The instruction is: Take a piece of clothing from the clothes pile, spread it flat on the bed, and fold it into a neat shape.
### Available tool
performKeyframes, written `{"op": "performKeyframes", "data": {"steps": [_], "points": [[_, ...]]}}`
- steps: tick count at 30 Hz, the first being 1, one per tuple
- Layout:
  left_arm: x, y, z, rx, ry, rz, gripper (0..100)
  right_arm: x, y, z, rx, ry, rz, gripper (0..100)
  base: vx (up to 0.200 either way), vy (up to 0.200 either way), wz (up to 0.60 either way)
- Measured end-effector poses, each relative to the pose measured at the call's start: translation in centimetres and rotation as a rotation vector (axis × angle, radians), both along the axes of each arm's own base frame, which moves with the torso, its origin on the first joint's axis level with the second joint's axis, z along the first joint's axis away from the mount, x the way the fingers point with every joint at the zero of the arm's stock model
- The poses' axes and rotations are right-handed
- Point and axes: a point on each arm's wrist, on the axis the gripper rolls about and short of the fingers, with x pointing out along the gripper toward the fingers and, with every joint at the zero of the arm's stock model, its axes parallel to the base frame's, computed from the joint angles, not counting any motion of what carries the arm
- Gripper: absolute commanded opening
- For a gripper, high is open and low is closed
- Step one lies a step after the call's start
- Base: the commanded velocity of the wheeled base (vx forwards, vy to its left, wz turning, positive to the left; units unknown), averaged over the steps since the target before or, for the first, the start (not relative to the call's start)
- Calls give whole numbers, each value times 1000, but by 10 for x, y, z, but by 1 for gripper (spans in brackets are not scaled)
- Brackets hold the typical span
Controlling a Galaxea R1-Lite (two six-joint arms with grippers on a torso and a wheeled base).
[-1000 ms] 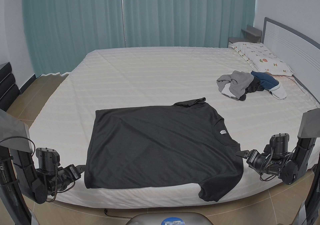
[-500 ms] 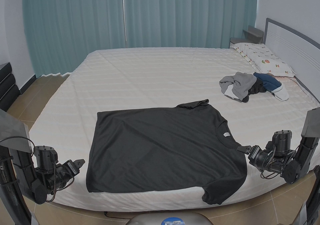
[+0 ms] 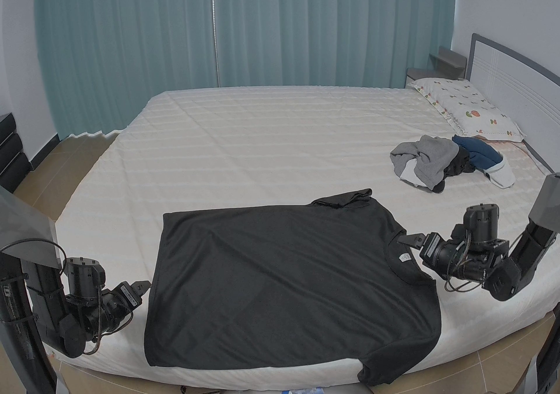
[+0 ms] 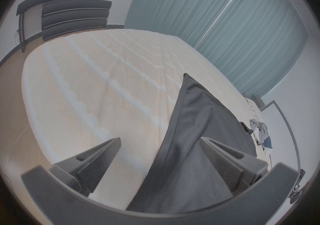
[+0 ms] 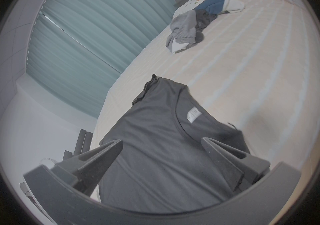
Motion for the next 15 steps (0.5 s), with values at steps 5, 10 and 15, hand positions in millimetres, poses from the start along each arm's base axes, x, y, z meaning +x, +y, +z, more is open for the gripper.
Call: {"op": "performKeyframes", "data": {"steps": [5, 10, 15], "points": [[2, -2, 0, -38, -8, 21, 100, 37, 11, 13, 0, -26, 11, 100, 0, 0, 0], [5, -3, 1, -72, -32, 42, 100, 76, 26, 21, -3, -25, 30, 100, 0, 0, 0], [7, -5, 2, -91, -44, 49, 100, 110, 44, 20, -5, -21, 52, 100, 0, 0, 0]]}}
